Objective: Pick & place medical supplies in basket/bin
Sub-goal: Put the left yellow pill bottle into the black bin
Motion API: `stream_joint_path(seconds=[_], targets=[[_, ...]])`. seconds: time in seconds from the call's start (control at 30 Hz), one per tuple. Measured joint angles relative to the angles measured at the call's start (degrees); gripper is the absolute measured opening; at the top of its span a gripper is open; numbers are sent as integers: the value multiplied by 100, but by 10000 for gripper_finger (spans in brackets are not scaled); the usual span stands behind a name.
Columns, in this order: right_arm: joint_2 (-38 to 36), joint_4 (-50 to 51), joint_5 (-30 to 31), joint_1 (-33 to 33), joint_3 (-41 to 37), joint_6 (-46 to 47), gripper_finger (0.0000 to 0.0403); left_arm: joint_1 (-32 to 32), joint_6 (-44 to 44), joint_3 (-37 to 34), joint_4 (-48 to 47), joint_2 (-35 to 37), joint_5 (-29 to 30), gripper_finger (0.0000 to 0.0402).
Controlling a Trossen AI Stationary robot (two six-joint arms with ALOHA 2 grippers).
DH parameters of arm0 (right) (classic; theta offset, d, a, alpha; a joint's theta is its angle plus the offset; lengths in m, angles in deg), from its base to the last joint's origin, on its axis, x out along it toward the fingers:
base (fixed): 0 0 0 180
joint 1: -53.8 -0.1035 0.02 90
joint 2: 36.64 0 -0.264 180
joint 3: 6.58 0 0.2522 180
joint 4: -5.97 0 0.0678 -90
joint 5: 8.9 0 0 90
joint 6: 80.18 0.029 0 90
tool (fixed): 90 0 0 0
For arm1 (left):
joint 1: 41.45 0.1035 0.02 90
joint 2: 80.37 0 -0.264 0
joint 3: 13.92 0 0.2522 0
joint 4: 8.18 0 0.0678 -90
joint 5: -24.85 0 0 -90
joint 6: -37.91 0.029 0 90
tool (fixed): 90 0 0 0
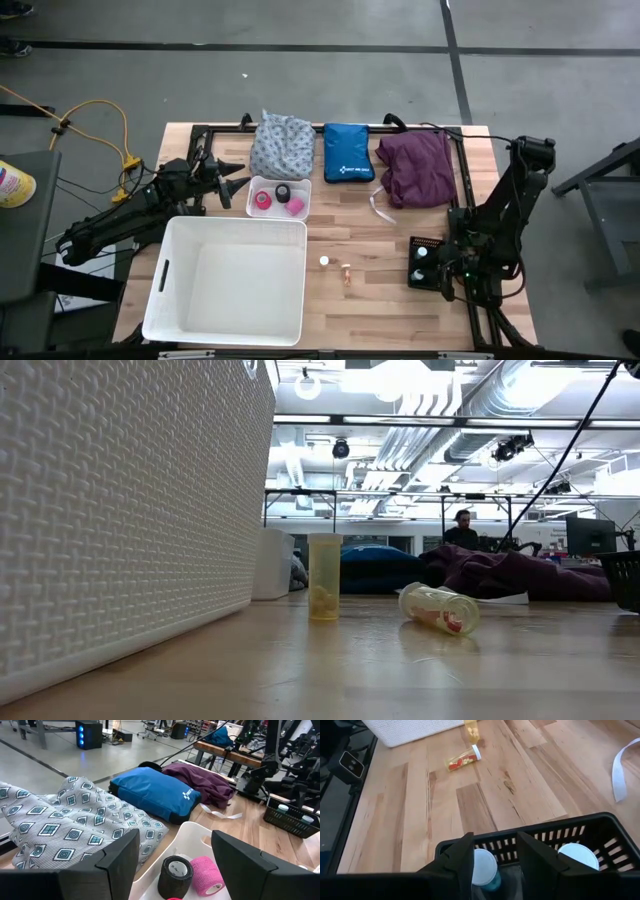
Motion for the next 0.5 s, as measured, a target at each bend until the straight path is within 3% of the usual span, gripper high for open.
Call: stream_joint_path(seconds=[0.2,0.5], targets=[[0,-155,-11,144,0,-296,137,0,0,0,0,1,0,240],[0,-1363,-646,1358,284,-3201,137,0,0,0,0,1,0,240]])
